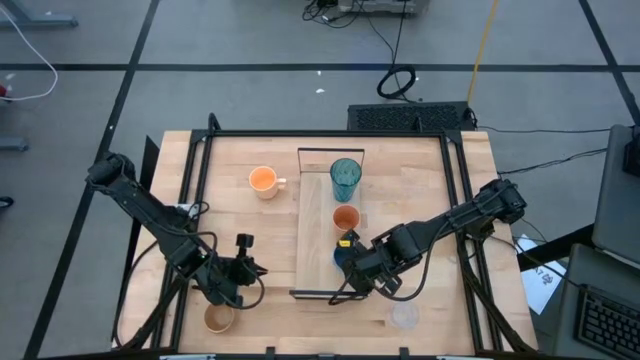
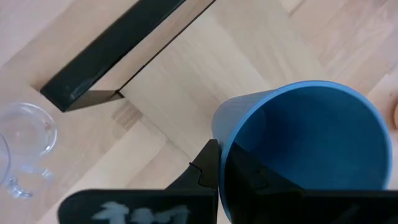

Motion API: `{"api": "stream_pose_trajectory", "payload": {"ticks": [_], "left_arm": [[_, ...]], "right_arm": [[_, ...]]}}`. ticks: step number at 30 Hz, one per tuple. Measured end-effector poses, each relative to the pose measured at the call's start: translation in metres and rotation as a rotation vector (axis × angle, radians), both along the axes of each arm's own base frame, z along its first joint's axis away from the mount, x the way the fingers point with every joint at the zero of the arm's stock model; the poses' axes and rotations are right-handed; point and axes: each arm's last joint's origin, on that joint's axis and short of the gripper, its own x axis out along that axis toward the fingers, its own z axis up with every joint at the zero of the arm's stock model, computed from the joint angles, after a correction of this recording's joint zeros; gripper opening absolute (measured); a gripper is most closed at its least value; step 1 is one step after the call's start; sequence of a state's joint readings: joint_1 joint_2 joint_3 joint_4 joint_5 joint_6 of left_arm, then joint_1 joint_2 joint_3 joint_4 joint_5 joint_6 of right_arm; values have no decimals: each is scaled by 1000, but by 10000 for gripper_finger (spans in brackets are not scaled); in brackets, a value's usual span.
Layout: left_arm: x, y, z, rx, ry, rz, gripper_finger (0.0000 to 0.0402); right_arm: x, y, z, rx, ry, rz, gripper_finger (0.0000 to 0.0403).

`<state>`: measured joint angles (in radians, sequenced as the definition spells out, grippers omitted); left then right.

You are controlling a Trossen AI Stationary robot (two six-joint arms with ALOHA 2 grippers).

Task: Stack small to large cups/mugs on shelf
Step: Put the blue cup on the shelf

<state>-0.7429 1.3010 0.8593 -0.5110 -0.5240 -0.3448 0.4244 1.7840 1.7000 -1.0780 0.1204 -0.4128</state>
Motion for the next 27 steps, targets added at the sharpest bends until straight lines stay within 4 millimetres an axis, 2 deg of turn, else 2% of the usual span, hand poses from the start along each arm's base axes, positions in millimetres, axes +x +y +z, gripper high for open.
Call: {"api": "stream_pose_trajectory", "payload": {"ticks": [12,27], "left_arm": [[6,8,0,13,20,-12,21],[6,8,0,17,21,-15,21]], "right_arm": [[0,1,0,17,10,32,0],[-1,-1,-2,9,29,85,0]]}}
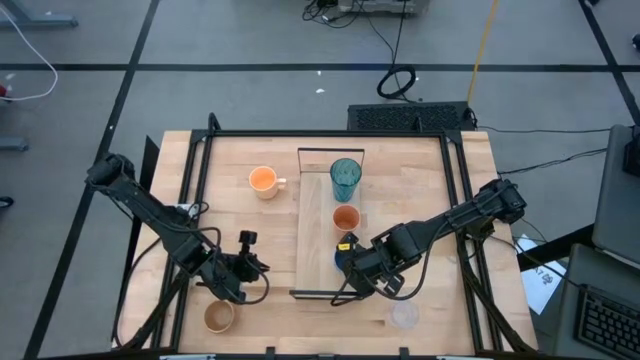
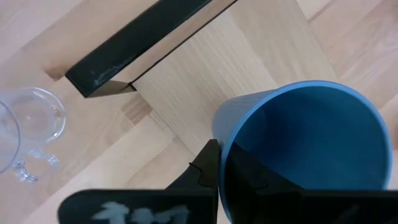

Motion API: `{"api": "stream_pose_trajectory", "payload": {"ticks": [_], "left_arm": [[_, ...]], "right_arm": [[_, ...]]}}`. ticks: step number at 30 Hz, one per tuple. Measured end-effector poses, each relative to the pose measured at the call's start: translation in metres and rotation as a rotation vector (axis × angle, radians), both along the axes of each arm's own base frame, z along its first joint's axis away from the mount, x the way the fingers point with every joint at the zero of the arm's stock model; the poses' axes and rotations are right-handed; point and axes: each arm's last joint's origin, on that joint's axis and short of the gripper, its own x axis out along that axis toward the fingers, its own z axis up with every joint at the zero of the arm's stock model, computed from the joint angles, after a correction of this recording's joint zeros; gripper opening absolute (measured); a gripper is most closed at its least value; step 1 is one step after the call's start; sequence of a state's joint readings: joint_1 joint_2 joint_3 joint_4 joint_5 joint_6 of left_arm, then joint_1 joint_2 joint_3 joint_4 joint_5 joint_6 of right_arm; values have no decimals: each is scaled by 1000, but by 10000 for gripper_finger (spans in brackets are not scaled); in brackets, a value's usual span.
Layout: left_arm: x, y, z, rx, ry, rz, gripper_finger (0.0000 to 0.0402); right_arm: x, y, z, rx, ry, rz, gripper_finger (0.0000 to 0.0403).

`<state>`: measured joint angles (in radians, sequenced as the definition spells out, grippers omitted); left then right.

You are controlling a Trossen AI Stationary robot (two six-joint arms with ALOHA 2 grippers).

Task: Stack small to large cups/mugs on shelf
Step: Put the blue cup on the shelf

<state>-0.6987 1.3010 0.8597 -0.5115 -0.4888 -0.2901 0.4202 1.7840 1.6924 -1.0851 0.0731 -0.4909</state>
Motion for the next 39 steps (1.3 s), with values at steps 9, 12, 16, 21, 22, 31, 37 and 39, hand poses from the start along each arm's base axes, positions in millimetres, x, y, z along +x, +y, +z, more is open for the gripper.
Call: {"api": "stream_pose_trajectory", "payload": {"ticks": [9,12,16,21,22,31,37,39], "left_arm": [[0,0,0,0,0,0,21],[0,0,0,0,0,0,21],[0,0,0,0,0,0,21],[0,0,0,1,0,-1,21],[0,0,0,1,0,-1,21],[0,0,0,2,0,-2,21],[0,0,0,3,0,-2,21],[0,0,0,3,0,-2,21]], "right_arm": [[4,1,-3,-1,-12,17,11],[4,1,-11,-8,-6,30,12],[4,1,-20,-16,-3,48,12],[4,1,-26,-21,1,57,13],[4,1,-26,-22,3,59,13],[4,1,-27,-25,4,66,13],[4,1,-27,-25,3,66,28],[4,1,-26,-21,-5,66,45]]}}
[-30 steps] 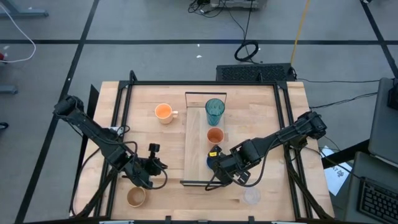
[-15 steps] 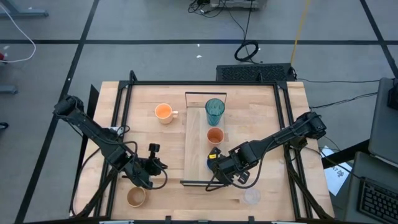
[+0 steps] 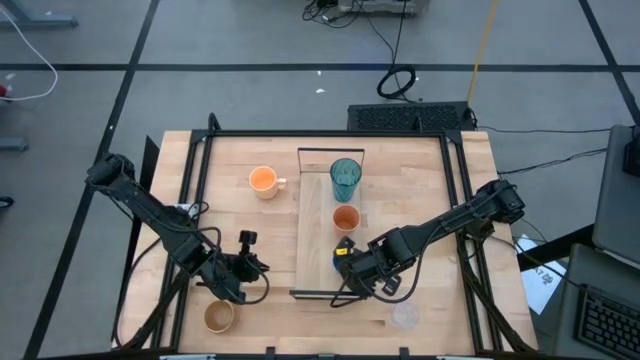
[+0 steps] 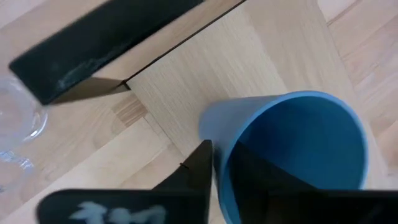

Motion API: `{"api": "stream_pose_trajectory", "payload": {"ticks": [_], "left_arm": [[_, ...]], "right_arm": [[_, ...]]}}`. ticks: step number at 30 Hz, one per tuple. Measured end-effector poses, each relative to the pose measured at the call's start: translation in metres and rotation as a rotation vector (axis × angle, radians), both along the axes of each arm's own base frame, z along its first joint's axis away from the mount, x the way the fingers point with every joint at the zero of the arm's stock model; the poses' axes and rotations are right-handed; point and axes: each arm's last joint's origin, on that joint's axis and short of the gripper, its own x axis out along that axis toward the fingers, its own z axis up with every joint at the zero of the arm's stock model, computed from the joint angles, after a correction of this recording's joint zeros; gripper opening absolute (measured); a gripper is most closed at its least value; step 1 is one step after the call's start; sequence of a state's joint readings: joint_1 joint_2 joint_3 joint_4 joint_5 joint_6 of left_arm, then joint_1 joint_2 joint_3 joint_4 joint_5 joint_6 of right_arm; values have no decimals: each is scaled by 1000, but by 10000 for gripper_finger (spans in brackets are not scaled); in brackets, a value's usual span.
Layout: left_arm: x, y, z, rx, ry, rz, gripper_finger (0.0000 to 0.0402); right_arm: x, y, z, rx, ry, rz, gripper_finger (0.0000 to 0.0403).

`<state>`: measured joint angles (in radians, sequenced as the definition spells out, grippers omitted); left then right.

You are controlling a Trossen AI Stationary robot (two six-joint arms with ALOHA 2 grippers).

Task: Stack small to large cups/mugs on shelf
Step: Put the blue cup on the shelf, then put the light orange mug on the shelf

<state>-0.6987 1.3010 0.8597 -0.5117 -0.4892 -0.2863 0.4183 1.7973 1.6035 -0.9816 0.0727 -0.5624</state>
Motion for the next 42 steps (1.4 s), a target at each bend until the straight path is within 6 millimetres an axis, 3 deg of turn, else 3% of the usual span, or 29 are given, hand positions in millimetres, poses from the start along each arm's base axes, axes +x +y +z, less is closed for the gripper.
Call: {"api": "stream_pose_trajectory", "payload": {"ticks": [7,14,24,33,37,42], "left_arm": [[0,0,0,11,0,-11,21],[0,0,0,16,0,-15,21],[0,0,0,16,-1,-15,21],[0,0,0,16,-1,-15,21],[0,0,0,16,-1,-15,21],[0,0,0,22,-6,-13,21]], "right_arm": [[3,1,1,14,-32,0,120],[2,1,5,18,-52,-2,155],[-5,-2,21,41,-99,-17,169],[-24,-7,54,83,-208,-110,169],[-36,-8,69,161,-229,-222,169],[-49,-14,80,293,-208,-485,169]]}}
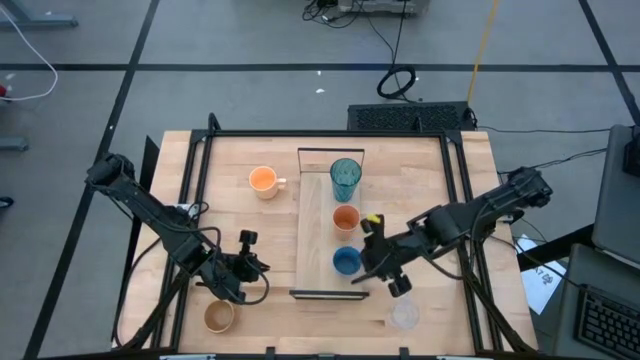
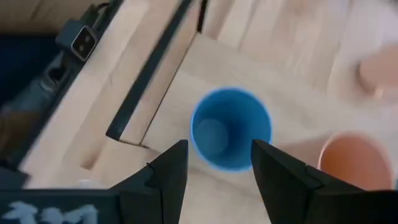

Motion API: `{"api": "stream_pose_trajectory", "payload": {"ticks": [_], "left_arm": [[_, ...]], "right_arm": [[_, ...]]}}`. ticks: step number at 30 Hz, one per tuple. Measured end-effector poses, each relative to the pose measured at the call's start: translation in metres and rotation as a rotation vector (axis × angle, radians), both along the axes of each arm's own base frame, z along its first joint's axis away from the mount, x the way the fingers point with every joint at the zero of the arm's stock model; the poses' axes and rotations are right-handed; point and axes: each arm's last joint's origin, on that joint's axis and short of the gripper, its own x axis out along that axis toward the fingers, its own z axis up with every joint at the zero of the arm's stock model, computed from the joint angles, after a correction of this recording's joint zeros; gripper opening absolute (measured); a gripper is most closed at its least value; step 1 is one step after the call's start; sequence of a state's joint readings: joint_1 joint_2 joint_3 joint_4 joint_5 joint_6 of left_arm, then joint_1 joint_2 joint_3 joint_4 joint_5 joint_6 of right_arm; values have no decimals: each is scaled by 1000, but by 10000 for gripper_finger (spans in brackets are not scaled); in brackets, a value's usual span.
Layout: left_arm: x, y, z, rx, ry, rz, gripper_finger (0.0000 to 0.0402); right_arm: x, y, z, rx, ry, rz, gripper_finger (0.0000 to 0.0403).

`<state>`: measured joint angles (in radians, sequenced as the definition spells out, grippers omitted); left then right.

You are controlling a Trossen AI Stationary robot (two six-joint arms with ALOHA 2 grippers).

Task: Stack small to large cups/mugs on shelf
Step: Put the light orange mug on the shelf

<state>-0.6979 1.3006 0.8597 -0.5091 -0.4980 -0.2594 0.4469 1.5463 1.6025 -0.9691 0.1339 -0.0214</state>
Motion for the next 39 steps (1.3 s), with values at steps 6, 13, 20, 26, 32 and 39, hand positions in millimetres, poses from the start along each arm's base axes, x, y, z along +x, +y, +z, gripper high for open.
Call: {"api": "stream_pose_trajectory", "payload": {"ticks": [6,13,20,26,32,39], "left_arm": [[3,4,0,-1,-5,18,21],[9,11,1,5,-11,39,21],[13,17,1,5,-11,71,21],[14,19,1,21,-10,61,21],[14,19,1,30,-9,52,21],[12,20,8,14,-37,48,21]], "right_arm": [[-8,0,-28,46,81,-117,169],[-9,0,-71,76,126,-194,150],[-10,0,-97,92,108,-199,122],[-9,0,-106,104,88,-196,101],[-7,1,-105,116,68,-194,84],[-7,1,-105,115,68,-192,71]]}}
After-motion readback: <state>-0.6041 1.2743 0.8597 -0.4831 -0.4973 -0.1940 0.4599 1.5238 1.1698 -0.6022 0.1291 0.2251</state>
